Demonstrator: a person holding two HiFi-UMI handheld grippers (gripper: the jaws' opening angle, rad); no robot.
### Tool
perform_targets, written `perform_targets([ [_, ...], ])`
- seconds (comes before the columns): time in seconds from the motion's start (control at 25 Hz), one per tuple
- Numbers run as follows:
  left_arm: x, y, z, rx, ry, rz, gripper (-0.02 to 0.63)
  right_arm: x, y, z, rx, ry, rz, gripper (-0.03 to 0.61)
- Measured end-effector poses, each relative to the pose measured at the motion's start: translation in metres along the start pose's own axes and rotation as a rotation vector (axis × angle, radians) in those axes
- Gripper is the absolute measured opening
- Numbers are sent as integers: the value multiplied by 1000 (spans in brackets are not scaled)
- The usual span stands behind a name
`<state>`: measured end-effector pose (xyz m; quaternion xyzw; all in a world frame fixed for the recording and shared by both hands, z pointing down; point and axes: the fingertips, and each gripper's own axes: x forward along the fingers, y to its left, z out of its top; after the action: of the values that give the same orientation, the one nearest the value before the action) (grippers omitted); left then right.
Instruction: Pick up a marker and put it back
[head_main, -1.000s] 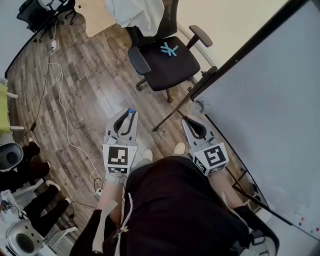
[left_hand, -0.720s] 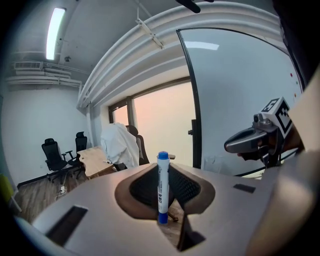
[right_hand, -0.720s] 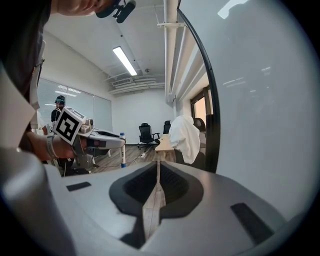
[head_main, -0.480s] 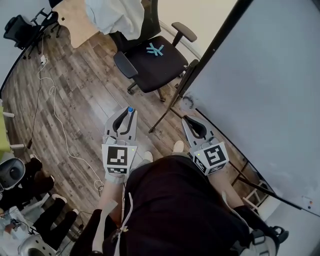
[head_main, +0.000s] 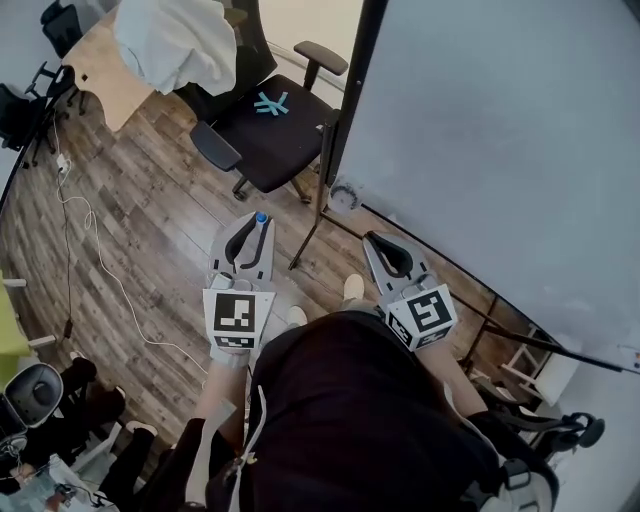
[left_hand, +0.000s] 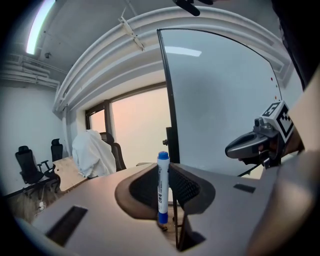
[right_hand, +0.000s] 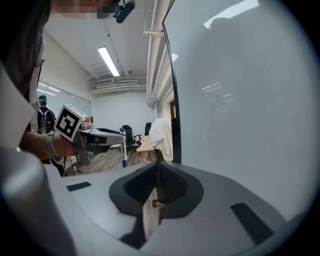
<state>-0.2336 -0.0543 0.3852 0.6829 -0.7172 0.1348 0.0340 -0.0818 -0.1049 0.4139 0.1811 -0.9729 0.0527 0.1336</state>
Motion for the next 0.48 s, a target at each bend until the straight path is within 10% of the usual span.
perform_targets([
  [0.48, 47, -47, 25, 56, -55, -155, 69, -48, -41, -18, 57, -5, -186, 28],
])
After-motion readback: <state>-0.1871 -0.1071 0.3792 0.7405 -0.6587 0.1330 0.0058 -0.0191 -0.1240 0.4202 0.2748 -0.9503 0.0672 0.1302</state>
